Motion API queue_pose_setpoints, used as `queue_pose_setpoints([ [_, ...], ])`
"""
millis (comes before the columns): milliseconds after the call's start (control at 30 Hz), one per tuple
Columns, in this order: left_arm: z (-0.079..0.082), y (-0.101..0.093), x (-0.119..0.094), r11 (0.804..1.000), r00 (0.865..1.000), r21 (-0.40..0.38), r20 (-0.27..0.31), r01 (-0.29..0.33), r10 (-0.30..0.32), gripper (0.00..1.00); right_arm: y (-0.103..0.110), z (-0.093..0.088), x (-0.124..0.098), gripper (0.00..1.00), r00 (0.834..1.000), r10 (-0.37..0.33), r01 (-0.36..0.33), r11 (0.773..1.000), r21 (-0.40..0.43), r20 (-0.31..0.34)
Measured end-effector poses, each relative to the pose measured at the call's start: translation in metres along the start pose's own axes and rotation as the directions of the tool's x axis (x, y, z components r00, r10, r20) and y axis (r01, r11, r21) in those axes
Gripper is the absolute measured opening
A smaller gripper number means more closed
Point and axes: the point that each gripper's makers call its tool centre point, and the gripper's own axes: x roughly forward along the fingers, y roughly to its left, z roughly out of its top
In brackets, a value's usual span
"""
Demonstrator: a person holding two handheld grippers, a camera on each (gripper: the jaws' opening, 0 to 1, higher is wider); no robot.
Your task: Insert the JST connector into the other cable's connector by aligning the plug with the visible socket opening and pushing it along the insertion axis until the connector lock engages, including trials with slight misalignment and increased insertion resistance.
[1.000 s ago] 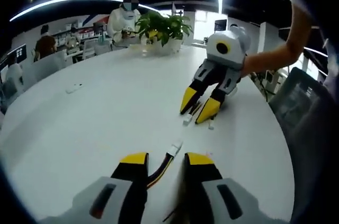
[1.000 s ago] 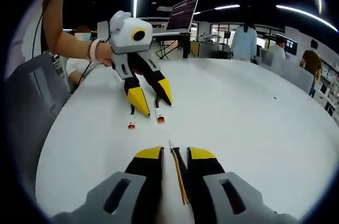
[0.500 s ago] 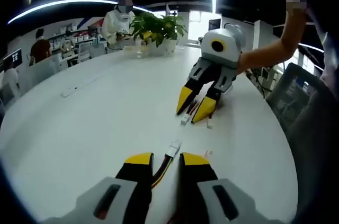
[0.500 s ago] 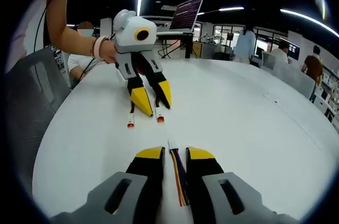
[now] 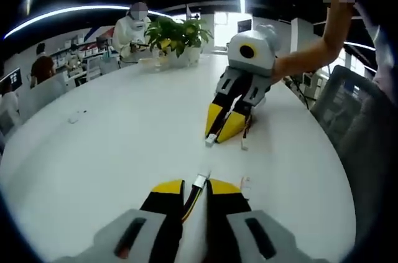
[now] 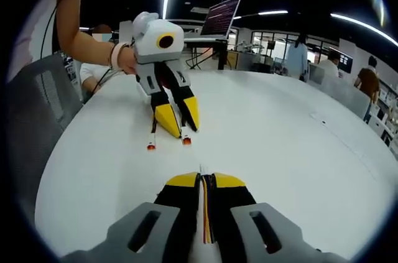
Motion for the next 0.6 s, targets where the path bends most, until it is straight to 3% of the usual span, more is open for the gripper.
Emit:
queue_pose_setpoints([
  [167, 0.0003, -0.0015, 0.0001, 1.000, 1.000, 0.019, 0.008, 0.011, -0.011, 0.03, 0.0004, 0.0000, 0.0006, 0.05, 1.000, 0.004, -0.004, 1.000, 0.005, 0.004],
  [367, -0.0049, 0.0066, -0.0018, 1.000, 0.999, -0.006, 0.022, 0.024, -0.024, 0.02, 0.0005, -0.0002, 0.0010, 0.05, 1.000, 0.008, -0.008, 1.000, 0.008, 0.005],
  [600, -0.0067, 0.0070, -0.0025, 0.999, 0.998, 0.020, 0.044, 0.033, -0.034, 0.02, -0.0007, -0.0003, 0.0019, 0.04, 0.999, 0.019, -0.020, 0.999, 0.025, 0.027],
])
